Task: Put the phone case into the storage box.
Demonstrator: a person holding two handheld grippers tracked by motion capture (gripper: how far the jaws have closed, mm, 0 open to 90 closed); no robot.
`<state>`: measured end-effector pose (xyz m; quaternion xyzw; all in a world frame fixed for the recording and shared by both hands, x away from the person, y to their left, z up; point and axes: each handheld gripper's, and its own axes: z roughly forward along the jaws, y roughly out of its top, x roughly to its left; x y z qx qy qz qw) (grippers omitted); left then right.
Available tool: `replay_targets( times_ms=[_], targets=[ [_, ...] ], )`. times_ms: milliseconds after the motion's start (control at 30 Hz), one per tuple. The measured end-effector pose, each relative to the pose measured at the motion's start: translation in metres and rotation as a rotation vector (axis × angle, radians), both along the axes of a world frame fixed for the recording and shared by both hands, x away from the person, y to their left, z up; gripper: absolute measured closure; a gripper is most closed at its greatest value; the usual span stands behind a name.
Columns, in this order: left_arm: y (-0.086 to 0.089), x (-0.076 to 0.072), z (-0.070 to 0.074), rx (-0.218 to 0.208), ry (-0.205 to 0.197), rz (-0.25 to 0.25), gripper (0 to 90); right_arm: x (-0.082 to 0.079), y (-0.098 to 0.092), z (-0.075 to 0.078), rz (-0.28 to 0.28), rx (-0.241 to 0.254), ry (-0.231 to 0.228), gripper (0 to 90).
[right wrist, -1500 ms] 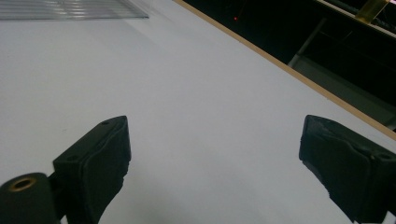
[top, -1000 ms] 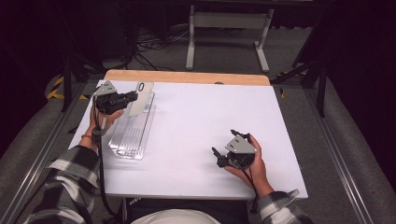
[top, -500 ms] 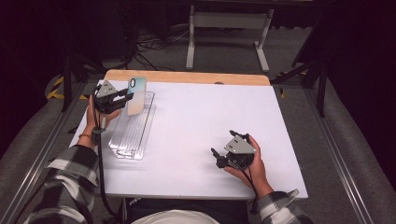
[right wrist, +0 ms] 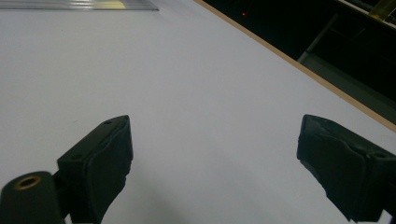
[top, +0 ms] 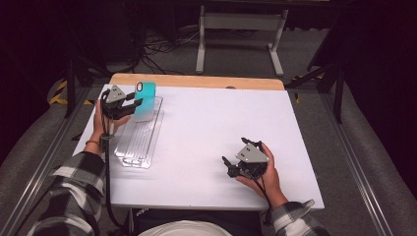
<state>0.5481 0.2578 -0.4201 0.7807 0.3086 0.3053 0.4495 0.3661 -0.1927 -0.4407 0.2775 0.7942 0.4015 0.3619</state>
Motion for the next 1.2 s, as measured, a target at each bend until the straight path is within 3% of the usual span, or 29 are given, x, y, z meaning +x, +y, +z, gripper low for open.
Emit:
replay_targets(
  times_ms=[67,267,433,700,900,1200],
  targets=[
    [0.0,0.001,-0.002,-0.014,0.0,0.0,57.4,0.0,-0.001,0.001,-0.004,0.006,-0.005,11.2],
    [-0.004,0.003,-0.003,0.019,-0.013,0.025,51.5,0.0,0.0,0.0,0.003,0.001,0.0,11.3],
    [-0.004,0.003,-0.003,0.018,-0.018,0.032,50.6,0.0,0.001,0.0,0.008,-0.002,0.002,11.4],
    [-0.002,0.002,-0.005,0.035,0.012,0.034,50.1,-0.001,0.0,0.001,0.013,-0.009,-0.002,11.5],
    [-0.004,0.001,-0.008,0.111,0.012,0.054,51.3,-0.002,0.001,0.001,0.023,-0.023,-0.012,11.5],
    [-0.004,0.001,-0.011,0.102,0.024,0.071,53.4,-0.002,0.001,0.001,0.024,-0.032,-0.011,11.6]
  ],
)
